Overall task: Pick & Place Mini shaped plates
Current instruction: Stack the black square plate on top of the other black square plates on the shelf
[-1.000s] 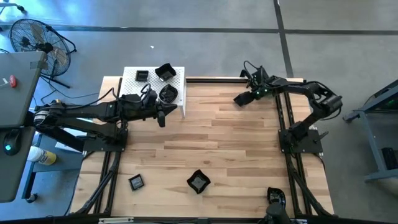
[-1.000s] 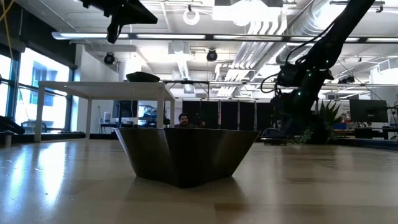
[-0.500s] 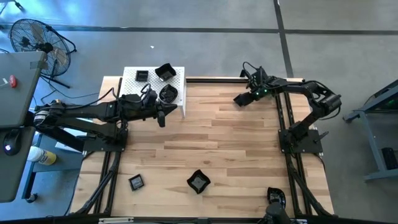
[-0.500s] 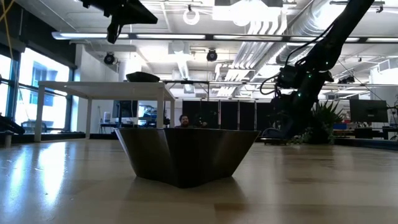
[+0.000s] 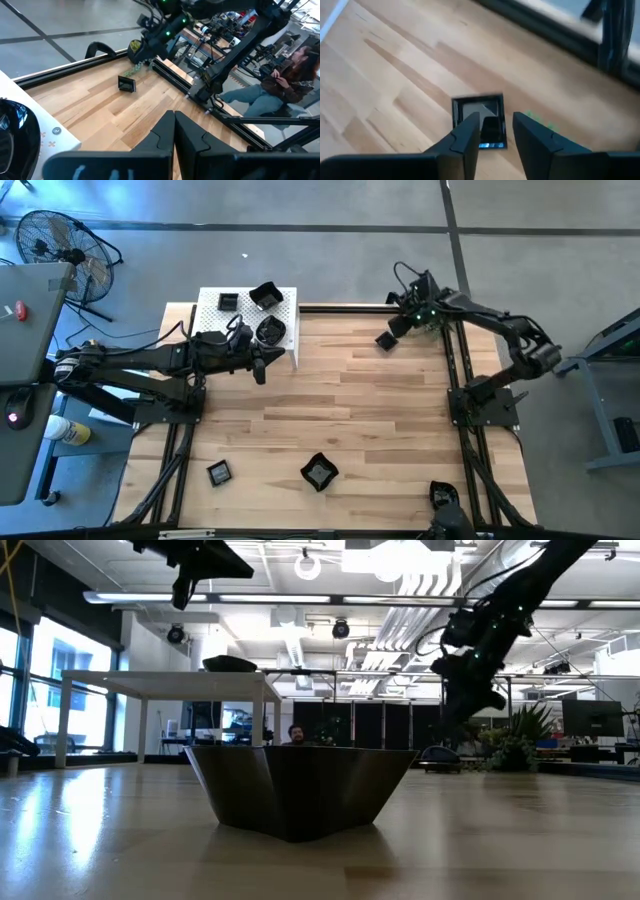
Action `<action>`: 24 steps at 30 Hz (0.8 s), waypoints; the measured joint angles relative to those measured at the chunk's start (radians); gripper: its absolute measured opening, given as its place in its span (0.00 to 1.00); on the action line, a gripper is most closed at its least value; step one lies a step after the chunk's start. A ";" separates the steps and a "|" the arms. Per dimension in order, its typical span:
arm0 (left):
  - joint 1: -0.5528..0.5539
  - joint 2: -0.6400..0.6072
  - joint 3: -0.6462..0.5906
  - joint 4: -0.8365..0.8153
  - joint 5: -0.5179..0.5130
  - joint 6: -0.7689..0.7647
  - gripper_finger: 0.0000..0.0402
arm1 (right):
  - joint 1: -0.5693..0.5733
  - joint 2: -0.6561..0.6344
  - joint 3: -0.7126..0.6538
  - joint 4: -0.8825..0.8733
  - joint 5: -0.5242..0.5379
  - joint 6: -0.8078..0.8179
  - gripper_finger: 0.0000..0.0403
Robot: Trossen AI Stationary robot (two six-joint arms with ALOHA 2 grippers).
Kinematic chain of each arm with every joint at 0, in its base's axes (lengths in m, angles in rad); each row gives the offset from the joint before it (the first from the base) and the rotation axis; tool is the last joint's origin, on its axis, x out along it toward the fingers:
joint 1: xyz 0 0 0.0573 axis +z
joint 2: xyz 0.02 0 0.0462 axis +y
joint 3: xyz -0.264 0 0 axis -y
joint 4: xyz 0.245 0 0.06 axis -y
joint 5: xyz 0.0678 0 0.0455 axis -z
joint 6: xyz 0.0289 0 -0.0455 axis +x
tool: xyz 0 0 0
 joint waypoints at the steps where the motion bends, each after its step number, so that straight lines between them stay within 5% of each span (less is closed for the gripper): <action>1: 0.000 0.000 0.000 0.000 0.000 0.000 0.00 | 0.004 0.015 0.021 -0.009 0.004 -0.014 0.30; 10: 0.000 0.000 0.001 0.000 0.017 0.000 0.00 | 0.009 0.240 0.101 -0.111 -0.015 -0.109 0.31; 17: 0.000 0.000 0.001 -0.001 0.033 0.000 0.00 | 0.009 0.299 0.102 -0.083 0.005 -0.125 0.30; 24: 0.000 0.000 0.001 -0.009 0.033 0.000 0.00 | 0.009 0.307 0.103 -0.058 -0.033 -0.125 0.17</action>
